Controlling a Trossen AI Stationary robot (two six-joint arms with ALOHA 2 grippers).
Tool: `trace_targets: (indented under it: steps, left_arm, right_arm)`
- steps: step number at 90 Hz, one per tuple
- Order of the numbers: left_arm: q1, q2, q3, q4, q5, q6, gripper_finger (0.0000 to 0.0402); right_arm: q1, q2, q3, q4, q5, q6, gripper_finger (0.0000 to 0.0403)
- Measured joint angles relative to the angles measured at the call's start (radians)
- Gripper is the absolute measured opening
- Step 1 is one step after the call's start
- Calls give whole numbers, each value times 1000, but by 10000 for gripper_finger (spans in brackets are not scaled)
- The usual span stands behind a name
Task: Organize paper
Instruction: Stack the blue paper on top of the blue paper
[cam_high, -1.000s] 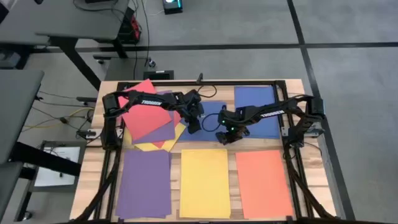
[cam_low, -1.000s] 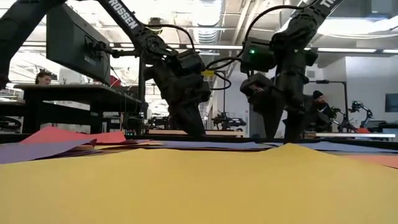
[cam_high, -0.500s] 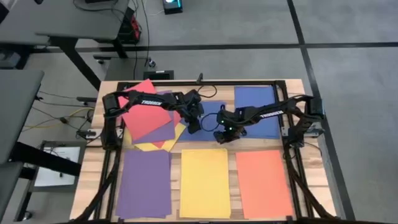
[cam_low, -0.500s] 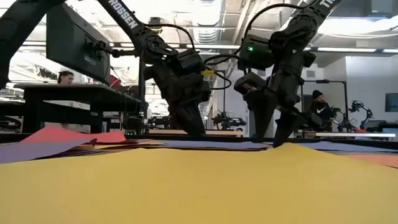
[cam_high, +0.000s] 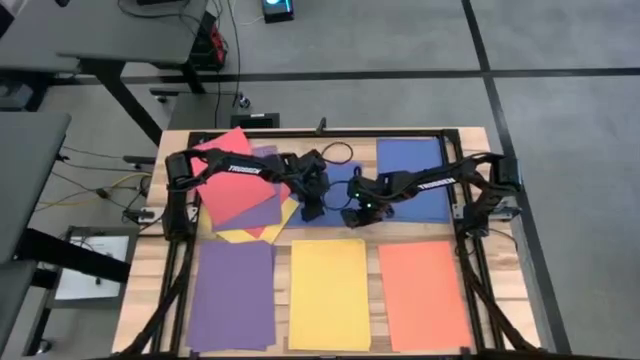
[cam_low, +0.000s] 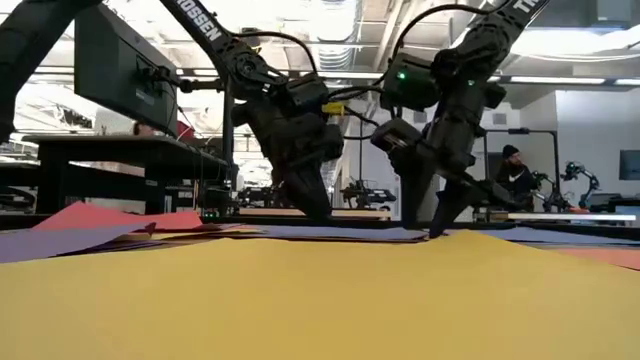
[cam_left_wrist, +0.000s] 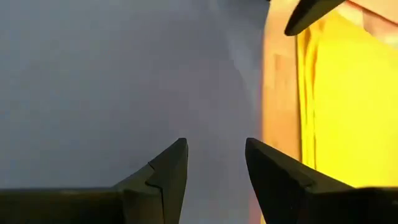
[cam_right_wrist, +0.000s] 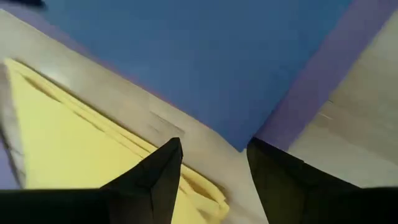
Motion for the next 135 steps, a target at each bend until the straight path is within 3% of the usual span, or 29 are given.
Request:
trace_targets:
  steps: [95,111,135]
  left_arm:
    - [-49,0,-2,47,-60,128,144]
    - [-59,1,-35,103,-153,158,144]
    - [-62,17,-48,149,-187,175,144]
  right_arm:
    - [12,74,-1,239,63,41,175]
    - [12,74,-1,245,80,39,175]
    - [12,74,-1,250,86,34,175]
